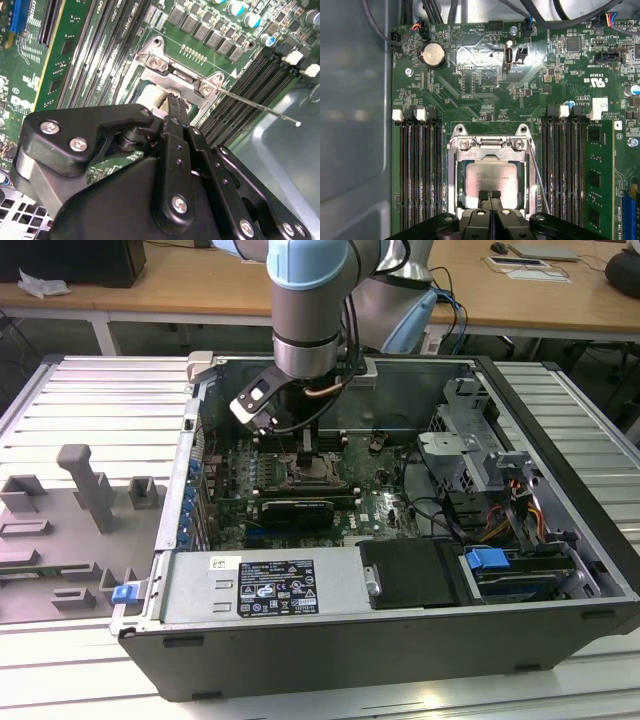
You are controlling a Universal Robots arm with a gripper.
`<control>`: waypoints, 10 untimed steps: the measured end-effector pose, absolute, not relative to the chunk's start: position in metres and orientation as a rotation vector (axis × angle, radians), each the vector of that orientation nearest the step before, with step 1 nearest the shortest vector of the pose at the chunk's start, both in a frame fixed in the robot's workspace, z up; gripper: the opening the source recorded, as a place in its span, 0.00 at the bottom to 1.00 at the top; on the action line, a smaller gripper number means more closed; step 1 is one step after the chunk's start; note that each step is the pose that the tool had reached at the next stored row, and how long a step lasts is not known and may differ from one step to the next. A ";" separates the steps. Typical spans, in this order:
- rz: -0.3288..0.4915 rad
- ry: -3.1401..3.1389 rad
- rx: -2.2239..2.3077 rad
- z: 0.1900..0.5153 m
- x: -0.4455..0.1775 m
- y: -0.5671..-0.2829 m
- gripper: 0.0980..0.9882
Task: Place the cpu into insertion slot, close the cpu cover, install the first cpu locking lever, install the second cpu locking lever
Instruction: 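Close the cpu cover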
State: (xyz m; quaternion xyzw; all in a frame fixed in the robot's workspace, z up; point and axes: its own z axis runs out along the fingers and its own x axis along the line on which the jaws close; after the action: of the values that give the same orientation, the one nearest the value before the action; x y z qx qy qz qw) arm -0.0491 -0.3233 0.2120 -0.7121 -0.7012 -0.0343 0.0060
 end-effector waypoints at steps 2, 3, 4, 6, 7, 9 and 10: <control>-0.107 -2.194 -2.229 0.212 -0.047 -0.323 0.01; -0.107 -2.194 -2.229 0.212 -0.046 -0.323 0.01; -0.107 -2.194 -2.229 0.212 -0.046 -0.323 0.01; -0.107 -2.194 -2.228 0.212 -0.044 -0.323 0.01; -0.107 -2.194 -2.229 0.212 -0.043 -0.323 0.01; -0.107 -2.194 -2.229 0.212 -0.043 -0.323 0.01; -0.107 -2.194 -2.229 0.212 -0.043 -0.323 0.01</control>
State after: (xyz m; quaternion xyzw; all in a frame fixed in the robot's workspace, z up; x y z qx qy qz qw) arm -0.0427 -0.3232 0.2120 -0.7122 -0.7011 -0.0343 0.0061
